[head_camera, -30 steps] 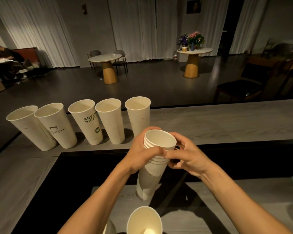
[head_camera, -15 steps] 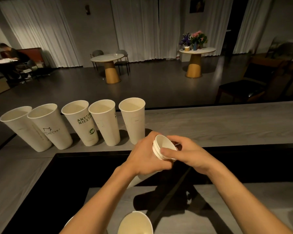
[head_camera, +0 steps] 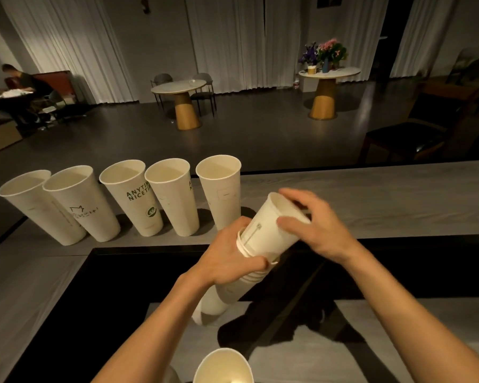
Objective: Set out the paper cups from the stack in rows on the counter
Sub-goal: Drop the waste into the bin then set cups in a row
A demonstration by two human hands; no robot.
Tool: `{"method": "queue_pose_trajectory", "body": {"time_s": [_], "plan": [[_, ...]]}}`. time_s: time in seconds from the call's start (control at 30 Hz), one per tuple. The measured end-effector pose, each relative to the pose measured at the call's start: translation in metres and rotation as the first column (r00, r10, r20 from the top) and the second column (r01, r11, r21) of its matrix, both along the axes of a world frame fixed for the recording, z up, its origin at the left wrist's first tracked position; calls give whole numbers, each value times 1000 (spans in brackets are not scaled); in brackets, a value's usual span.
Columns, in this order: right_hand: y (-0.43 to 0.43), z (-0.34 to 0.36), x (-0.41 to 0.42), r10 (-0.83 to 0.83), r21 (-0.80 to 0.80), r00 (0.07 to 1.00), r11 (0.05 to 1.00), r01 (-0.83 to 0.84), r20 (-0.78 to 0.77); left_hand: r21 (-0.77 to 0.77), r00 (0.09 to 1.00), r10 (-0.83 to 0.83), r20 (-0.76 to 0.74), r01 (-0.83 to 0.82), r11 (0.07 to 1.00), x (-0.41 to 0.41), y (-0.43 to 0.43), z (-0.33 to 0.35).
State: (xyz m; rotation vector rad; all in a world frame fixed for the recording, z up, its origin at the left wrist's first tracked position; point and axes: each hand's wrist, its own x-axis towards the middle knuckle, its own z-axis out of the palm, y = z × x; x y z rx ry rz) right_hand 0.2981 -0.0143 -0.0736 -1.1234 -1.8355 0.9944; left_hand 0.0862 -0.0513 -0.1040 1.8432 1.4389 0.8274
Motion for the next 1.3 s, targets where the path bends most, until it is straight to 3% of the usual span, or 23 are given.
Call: {"method": "queue_pose_trajectory", "body": {"time_s": [0.1, 0.17, 0.3, 0.43, 0.53, 0.7, 0.87, 1.0, 1.07, 1.13, 1.17, 1.23, 1.3], "plan": [[6, -5, 3, -58, -140, 903, 990, -2, -426, 5, 997, 24, 75, -24, 1000, -4, 0, -1], [4, -18, -7, -145, -289, 792, 956, -41, -593, 2, 991, 33, 129, -34, 999, -2, 2, 0], [-11, -31, -23, 5, -282, 814, 937, -207, -581, -10, 987, 22, 162, -21, 1000, 2, 8, -4], [10, -8, -13, -185, -244, 715, 970, 22, -674, -64, 995, 50, 87, -45, 997, -6, 8, -8], [34, 3, -8, -215, -131, 840, 976, 171, -498, -121, 995, 90, 50, -83, 989, -12, 7, -11], [51, -15, -30, -197, -54, 965, 980, 190, -174, -102, 990, 127, 54, -121, 987, -11, 5, -12], [56, -21, -37, -196, -39, 977, 980, 193, -79, -96, 982, 158, 103, -148, 984, -16, 1, -13], [53, -23, -31, -168, -115, 985, 979, 170, 25, -95, 976, 159, 148, -146, 985, -15, 0, -11], [39, -18, -24, -287, -108, 957, 951, 290, 37, -100, 969, 155, 193, -138, 985, -13, -2, -10], [20, -10, -15, -397, 26, 917, 917, 399, -42, -111, 959, 146, 241, -122, 986, -12, -2, -10], [11, -7, -8, -357, 78, 932, 929, 362, -68, -115, 956, 137, 260, -111, 987, -10, -2, -9], [-5, 3, 5, -42, 62, 999, 997, 40, 22, -115, 950, 113, 289, -83, 990, -6, 0, -6], [-17, 10, 13, 304, -102, 917, 952, -287, 257, -108, 953, 78, 294, -48, 993, 0, 2, -2]]}}
